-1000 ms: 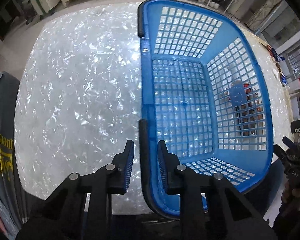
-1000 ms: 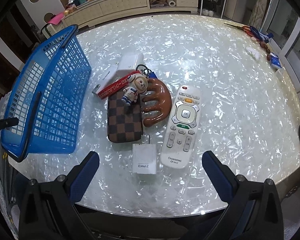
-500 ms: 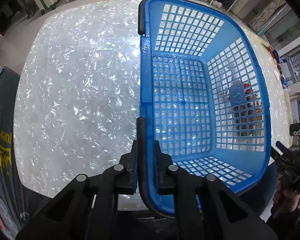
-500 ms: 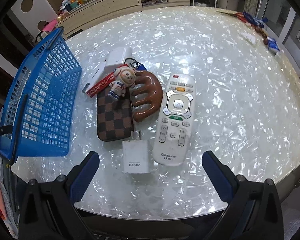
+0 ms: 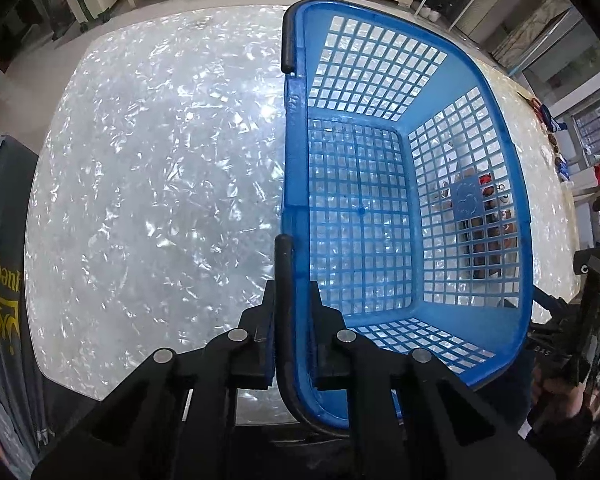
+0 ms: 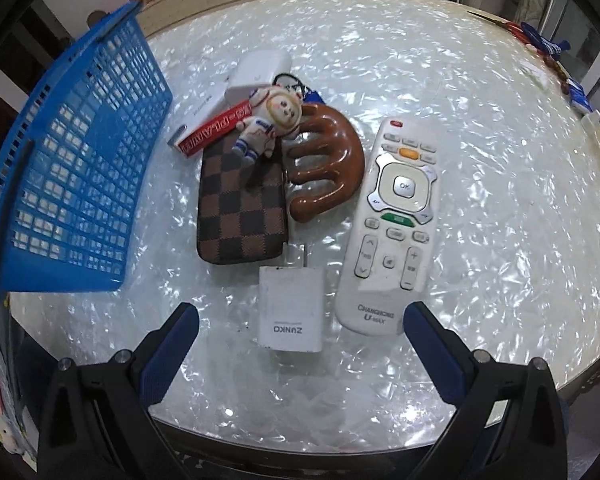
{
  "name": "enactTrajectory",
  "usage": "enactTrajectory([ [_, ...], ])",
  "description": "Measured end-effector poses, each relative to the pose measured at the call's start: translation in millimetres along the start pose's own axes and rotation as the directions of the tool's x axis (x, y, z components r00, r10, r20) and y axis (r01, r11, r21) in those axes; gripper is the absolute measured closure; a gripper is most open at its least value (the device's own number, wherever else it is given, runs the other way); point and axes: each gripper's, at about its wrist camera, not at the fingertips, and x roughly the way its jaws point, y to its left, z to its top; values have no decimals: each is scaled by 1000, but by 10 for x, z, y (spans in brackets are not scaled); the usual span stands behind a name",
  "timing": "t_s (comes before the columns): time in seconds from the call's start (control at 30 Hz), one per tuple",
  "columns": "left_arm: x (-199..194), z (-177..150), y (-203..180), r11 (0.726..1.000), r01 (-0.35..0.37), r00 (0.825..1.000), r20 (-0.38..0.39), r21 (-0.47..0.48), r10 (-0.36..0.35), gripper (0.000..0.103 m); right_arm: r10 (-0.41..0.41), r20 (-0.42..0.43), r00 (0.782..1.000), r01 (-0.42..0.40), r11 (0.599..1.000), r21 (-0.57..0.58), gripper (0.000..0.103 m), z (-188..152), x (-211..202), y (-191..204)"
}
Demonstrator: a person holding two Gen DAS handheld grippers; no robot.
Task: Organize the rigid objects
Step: 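Grasp the white ZUNKO charger box with the right tool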
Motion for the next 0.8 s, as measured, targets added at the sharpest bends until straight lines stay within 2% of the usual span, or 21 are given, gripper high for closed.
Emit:
enactTrajectory([
  [0.13,-10,-14,-9,1000,3,1000,8,7,-3,90,-27,-9,1000,27,999,-20,14,15,68,30],
  [0.3,-2,-41,2,1000,12,1000,11,1,-12,90,-87,-4,996,87,993,-75,43,22,109,124],
  [0.37,3,-53,6,1000,15,1000,12,3,-15,90,-78,-19,997,76,994,-78,50,12,149,143],
  [0.57,21,-77,40,1000,29,1000,13,-1,-29,90,-57,-34,998,55,996,-72,52,-39,291,196],
  [0.63,27,-81,58,999,37,999,13,-6,-37,90,-55,-29,998,53,997,-64,55,-10,328,201],
  [0.7,39,-81,79,999,42,999,15,-11,-42,90,-61,-27,998,59,996,-68,67,68,349,222],
  [0.8,49,-88,96,999,47,999,17,-13,-47,90,-56,-32,998,54,996,-75,67,95,339,194],
])
